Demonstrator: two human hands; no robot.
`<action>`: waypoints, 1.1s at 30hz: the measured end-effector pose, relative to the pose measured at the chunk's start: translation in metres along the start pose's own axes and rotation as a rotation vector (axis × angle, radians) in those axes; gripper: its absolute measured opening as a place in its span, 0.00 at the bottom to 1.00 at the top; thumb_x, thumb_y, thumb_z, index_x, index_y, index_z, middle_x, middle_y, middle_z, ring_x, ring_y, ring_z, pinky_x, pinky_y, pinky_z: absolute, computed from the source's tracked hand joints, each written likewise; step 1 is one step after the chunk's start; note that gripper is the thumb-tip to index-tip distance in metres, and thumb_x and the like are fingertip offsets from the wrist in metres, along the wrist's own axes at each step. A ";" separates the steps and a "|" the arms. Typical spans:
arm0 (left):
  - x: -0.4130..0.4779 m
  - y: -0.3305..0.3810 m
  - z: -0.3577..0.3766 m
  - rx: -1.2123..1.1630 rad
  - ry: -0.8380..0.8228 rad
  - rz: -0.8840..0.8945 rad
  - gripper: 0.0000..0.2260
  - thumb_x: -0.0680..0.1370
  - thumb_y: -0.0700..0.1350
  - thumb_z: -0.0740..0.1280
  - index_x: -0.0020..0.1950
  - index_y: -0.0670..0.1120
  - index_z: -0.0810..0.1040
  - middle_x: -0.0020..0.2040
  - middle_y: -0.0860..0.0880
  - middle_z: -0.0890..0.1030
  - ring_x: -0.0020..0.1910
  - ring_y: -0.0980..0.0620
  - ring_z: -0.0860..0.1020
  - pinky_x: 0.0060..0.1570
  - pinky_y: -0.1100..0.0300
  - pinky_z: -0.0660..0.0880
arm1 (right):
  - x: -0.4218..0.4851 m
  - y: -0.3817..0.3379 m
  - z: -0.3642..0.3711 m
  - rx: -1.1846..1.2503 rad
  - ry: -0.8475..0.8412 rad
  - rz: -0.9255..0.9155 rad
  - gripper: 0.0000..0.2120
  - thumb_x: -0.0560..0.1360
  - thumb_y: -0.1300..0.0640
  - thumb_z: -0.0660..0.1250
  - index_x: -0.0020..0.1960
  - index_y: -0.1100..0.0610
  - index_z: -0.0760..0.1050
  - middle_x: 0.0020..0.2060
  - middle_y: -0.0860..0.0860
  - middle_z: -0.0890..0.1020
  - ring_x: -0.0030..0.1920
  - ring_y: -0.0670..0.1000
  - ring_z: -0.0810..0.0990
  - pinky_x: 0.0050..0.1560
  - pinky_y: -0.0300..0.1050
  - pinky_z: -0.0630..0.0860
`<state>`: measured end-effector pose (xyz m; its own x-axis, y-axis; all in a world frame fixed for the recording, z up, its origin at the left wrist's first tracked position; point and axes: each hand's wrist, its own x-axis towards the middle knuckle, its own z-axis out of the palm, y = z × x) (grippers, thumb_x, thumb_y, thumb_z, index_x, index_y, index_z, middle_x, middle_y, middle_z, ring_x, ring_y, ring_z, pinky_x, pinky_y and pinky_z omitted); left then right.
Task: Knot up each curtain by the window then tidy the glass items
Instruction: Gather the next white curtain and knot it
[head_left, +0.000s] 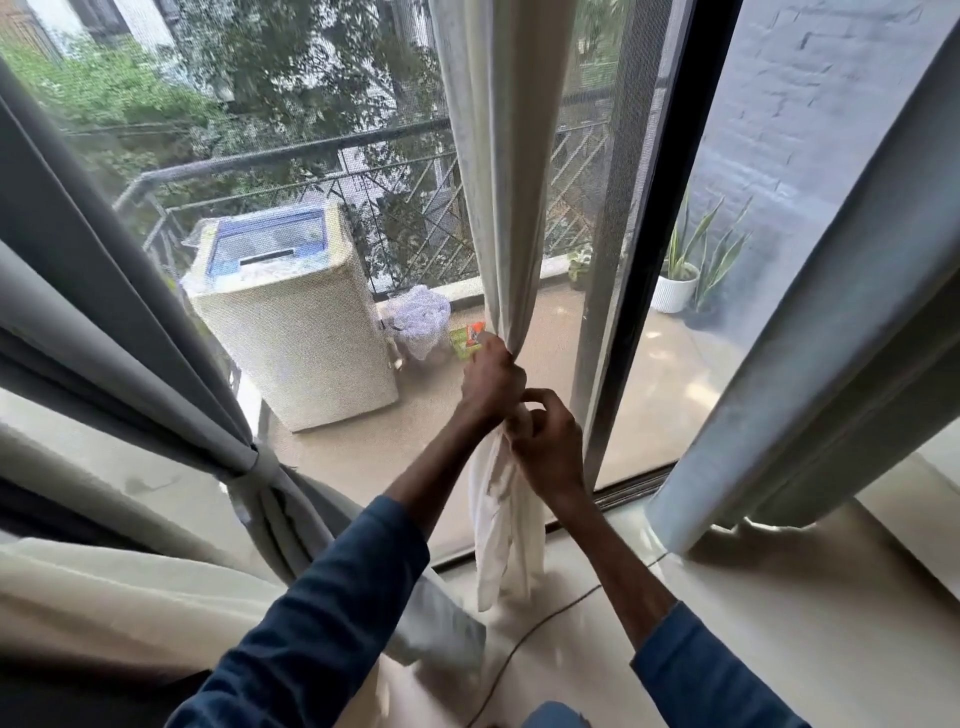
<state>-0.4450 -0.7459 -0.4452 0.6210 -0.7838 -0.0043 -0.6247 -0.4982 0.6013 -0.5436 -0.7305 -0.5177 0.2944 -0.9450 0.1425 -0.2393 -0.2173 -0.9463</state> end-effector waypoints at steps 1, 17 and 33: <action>0.000 -0.001 0.000 -0.017 0.007 0.002 0.16 0.75 0.32 0.59 0.63 0.33 0.68 0.57 0.34 0.78 0.57 0.34 0.76 0.46 0.51 0.66 | 0.000 0.000 -0.004 0.067 -0.056 0.024 0.08 0.77 0.55 0.71 0.54 0.54 0.77 0.31 0.50 0.84 0.31 0.48 0.80 0.34 0.44 0.73; 0.010 -0.030 -0.006 0.071 -0.114 0.191 0.09 0.76 0.40 0.63 0.55 0.42 0.75 0.48 0.46 0.76 0.45 0.46 0.75 0.38 0.56 0.68 | 0.018 0.011 -0.045 -0.239 -0.069 -0.235 0.12 0.74 0.40 0.69 0.53 0.43 0.84 0.45 0.46 0.86 0.47 0.48 0.84 0.45 0.50 0.80; -0.020 -0.055 -0.014 -0.533 -0.457 0.399 0.14 0.80 0.48 0.62 0.56 0.38 0.80 0.49 0.53 0.85 0.51 0.56 0.82 0.54 0.56 0.80 | 0.050 0.062 -0.072 -0.021 -0.330 -0.058 0.32 0.72 0.36 0.72 0.47 0.68 0.82 0.46 0.62 0.85 0.40 0.45 0.75 0.40 0.47 0.71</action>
<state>-0.4167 -0.6983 -0.4670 0.0722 -0.9968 0.0341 -0.3772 0.0043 0.9261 -0.6106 -0.8088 -0.5479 0.5911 -0.8014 0.0916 -0.2309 -0.2769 -0.9327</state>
